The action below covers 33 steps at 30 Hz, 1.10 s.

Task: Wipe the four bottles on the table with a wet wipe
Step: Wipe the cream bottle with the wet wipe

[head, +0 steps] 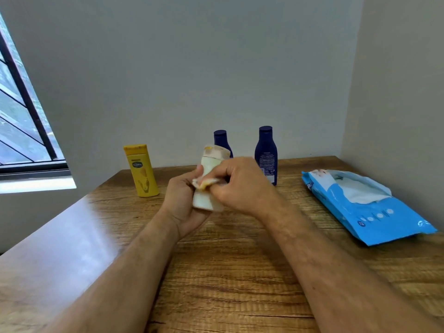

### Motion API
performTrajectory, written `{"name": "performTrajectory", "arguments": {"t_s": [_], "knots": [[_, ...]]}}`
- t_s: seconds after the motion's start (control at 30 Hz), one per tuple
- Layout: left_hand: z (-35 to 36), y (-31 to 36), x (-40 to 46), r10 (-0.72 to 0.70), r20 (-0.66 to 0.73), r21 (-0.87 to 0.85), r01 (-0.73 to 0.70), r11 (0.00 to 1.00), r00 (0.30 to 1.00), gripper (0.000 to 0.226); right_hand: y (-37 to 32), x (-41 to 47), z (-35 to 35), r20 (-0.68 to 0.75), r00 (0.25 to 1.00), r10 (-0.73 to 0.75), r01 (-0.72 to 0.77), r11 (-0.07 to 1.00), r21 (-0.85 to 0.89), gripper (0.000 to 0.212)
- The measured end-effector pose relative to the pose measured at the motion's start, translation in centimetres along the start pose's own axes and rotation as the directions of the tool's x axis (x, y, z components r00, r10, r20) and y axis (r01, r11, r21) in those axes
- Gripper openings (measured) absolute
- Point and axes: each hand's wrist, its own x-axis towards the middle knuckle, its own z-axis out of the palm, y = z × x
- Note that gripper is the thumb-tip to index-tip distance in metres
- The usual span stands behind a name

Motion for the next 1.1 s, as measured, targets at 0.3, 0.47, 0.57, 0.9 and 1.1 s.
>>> {"name": "performTrajectory", "arguments": {"t_s": [0.3, 0.47, 0.57, 0.9, 1.1], "knots": [[0.3, 0.2, -0.2, 0.053, -0.117, 0.002, -0.053, 0.999, 0.992, 0.038, 0.6, 0.1, 0.0, 0.036, 0.999, 0.031, -0.032, 0.999, 0.012, 0.020], [0.2, 0.3, -0.1, 0.086, -0.140, -0.005, -0.088, 0.996, 0.986, 0.042, 0.3, 0.0, 0.4, 0.053, 0.998, -0.019, 0.023, 0.997, -0.075, 0.021], [0.2, -0.1, -0.2, 0.081, -0.082, 0.111, -0.072, 0.991, 0.993, 0.041, 0.4, 0.1, -0.3, -0.223, 0.975, -0.004, -0.009, 0.998, -0.059, 0.020], [0.1, -0.1, 0.0, 0.122, -0.151, 0.072, -0.113, 0.991, 0.981, 0.043, 0.7, 0.0, 0.6, 0.038, 0.999, 0.001, -0.002, 0.999, 0.041, 0.016], [0.3, 0.3, 0.1, 0.136, -0.206, -0.018, -0.143, 0.990, 0.969, 0.046, 0.8, 0.2, 0.3, -0.069, 0.997, 0.042, -0.041, 0.999, 0.023, 0.016]]}}
